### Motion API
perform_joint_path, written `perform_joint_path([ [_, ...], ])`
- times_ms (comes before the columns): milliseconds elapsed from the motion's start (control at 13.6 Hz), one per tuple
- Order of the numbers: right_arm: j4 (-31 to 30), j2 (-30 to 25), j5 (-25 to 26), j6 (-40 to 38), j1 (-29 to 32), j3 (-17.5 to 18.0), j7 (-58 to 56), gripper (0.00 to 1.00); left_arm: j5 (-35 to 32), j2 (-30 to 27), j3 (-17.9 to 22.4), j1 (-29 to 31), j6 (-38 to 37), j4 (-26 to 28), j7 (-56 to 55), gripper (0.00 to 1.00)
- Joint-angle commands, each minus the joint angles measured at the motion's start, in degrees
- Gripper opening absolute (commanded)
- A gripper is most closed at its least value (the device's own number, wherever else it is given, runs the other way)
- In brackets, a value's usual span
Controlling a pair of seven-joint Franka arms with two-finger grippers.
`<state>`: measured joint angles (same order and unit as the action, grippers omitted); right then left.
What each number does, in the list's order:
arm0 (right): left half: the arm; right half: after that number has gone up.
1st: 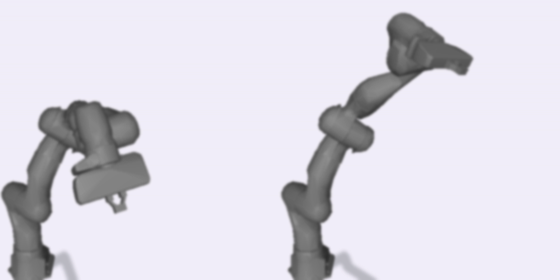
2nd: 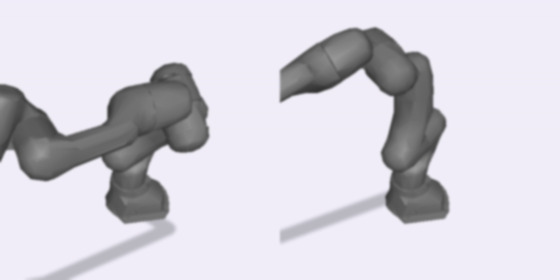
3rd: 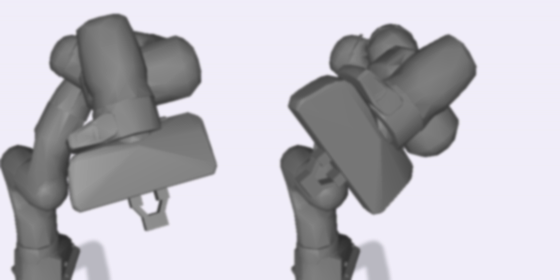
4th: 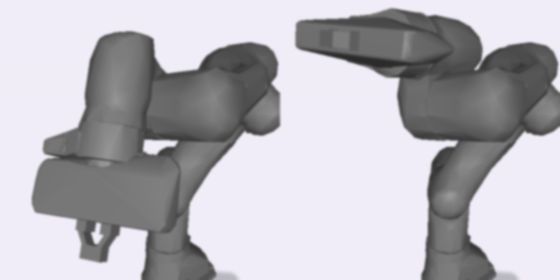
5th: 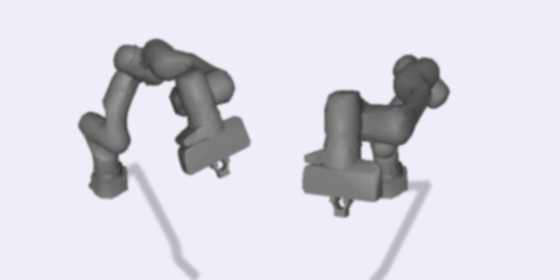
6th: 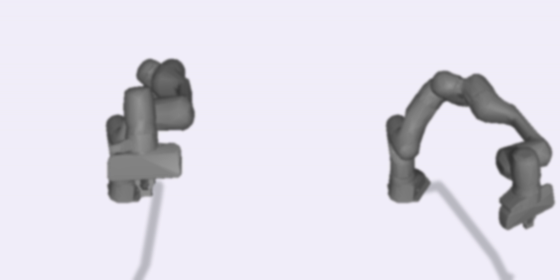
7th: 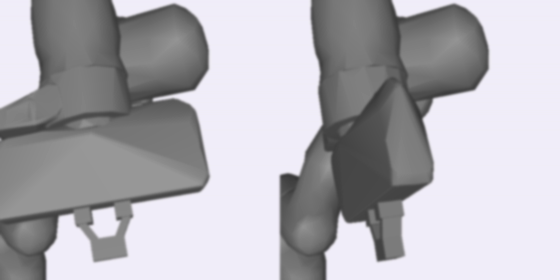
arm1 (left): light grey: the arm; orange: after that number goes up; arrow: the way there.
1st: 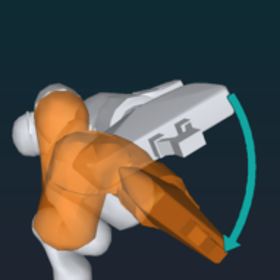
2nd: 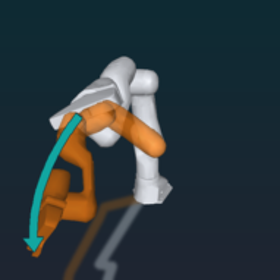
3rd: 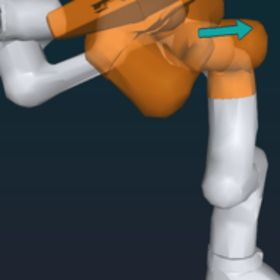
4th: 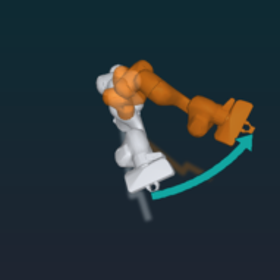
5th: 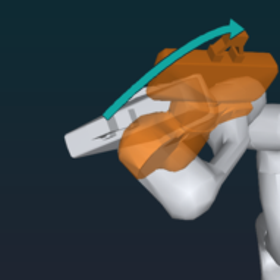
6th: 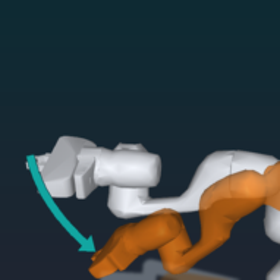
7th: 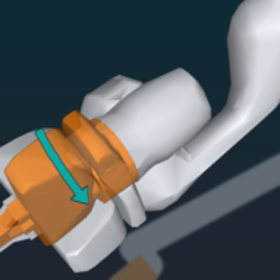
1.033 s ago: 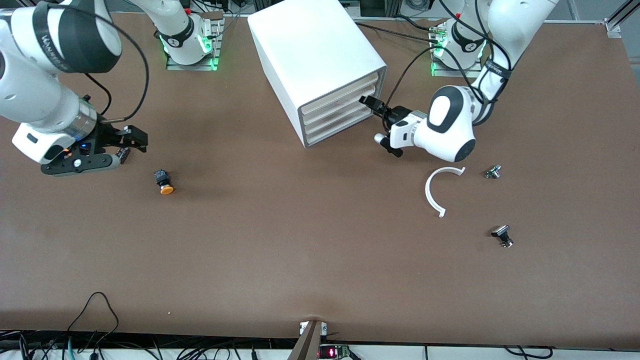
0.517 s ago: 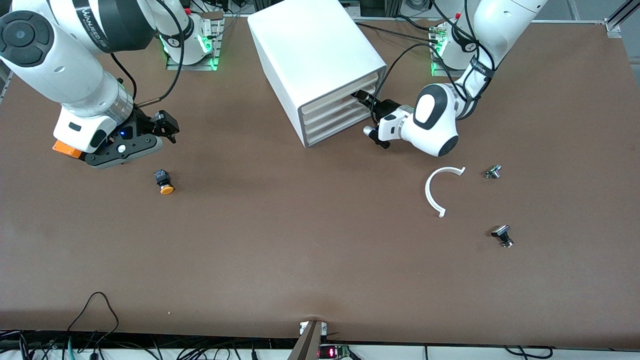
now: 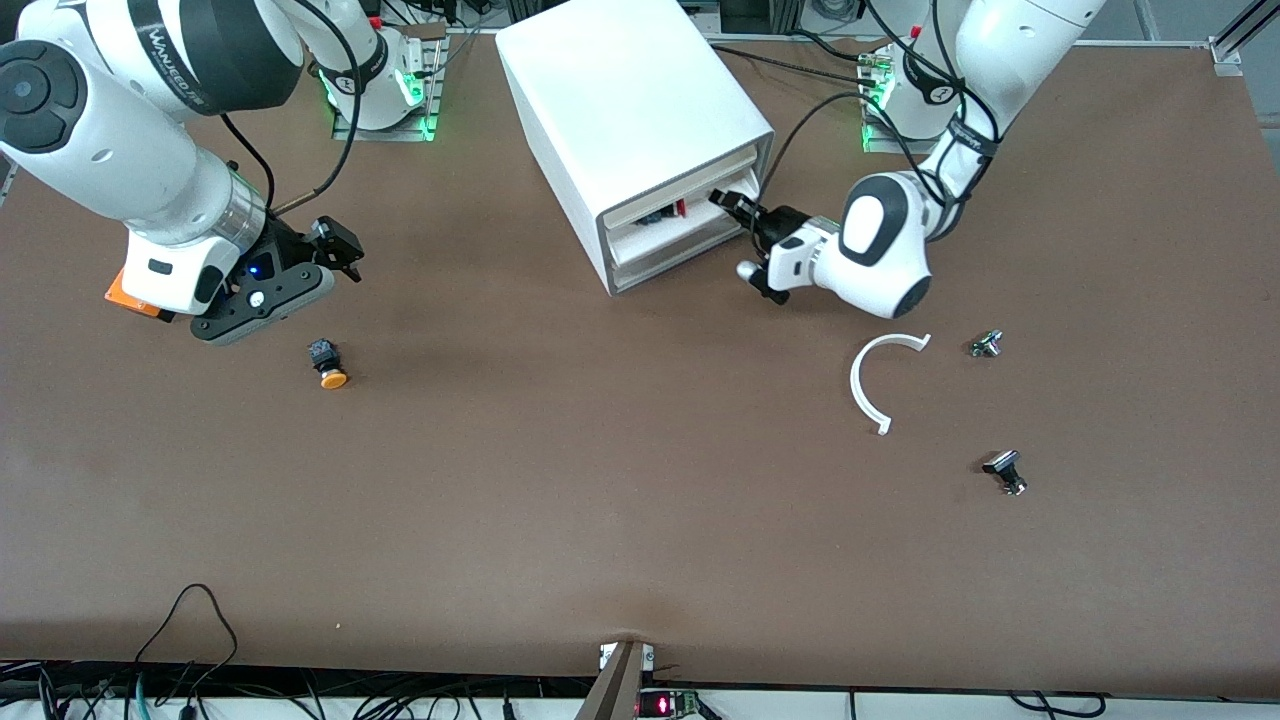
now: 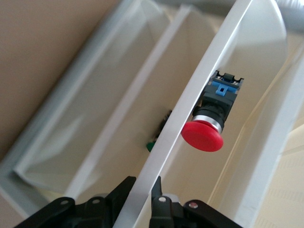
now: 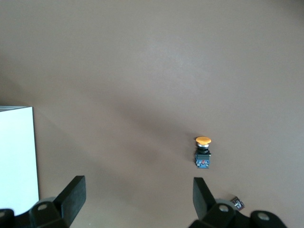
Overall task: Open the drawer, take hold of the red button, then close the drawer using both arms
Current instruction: 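Pull the drawer open with the left gripper while the right gripper lowers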
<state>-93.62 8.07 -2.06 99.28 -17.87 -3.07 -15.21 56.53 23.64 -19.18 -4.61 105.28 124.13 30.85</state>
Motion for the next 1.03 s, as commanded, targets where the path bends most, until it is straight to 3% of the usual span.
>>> perform_joint_path([
  [0, 1.0, 0.5, -1.4, -0.2, 0.6, 0.1, -1.7, 1.0, -1.2, 0.2, 5.7, -0.3, 4.9, -2.1, -0.3, 0.0],
  [148, 1.0, 0.5, -1.4, -0.2, 0.6, 0.0, -1.7, 1.0, -2.9, 0.2, 7.8, -0.2, 9.3, -3.0, -0.1, 0.0],
  [369, 1.0, 0.6, -1.4, -0.2, 0.6, -0.1, -1.7, 1.0, -6.9, 0.2, 9.5, 0.3, 9.7, -6.4, -0.7, 0.0],
  [443, 1.0, 0.6, -1.4, -0.2, 0.6, 0.0, -1.8, 1.0, -6.9, 0.0, 10.1, 0.4, 9.7, -6.5, -0.6, 0.32],
  [517, 1.0, 0.6, -1.4, -0.1, 0.5, 0.1, -1.9, 1.0, -6.7, -0.5, 10.3, 0.7, 9.7, -6.6, 0.1, 0.97],
  [812, 1.0, 1.2, -1.4, 2.8, -2.2, 0.7, -11.6, 1.0, -8.4, -3.1, 10.6, 1.8, 10.8, -9.3, 0.0, 1.0],
  [959, 1.1, 1.5, -1.5, 5.7, -2.4, 0.8, -23.1, 1.0, -18.1, -6.0, 10.6, 2.6, 12.6, -11.3, 0.0, 1.0],
])
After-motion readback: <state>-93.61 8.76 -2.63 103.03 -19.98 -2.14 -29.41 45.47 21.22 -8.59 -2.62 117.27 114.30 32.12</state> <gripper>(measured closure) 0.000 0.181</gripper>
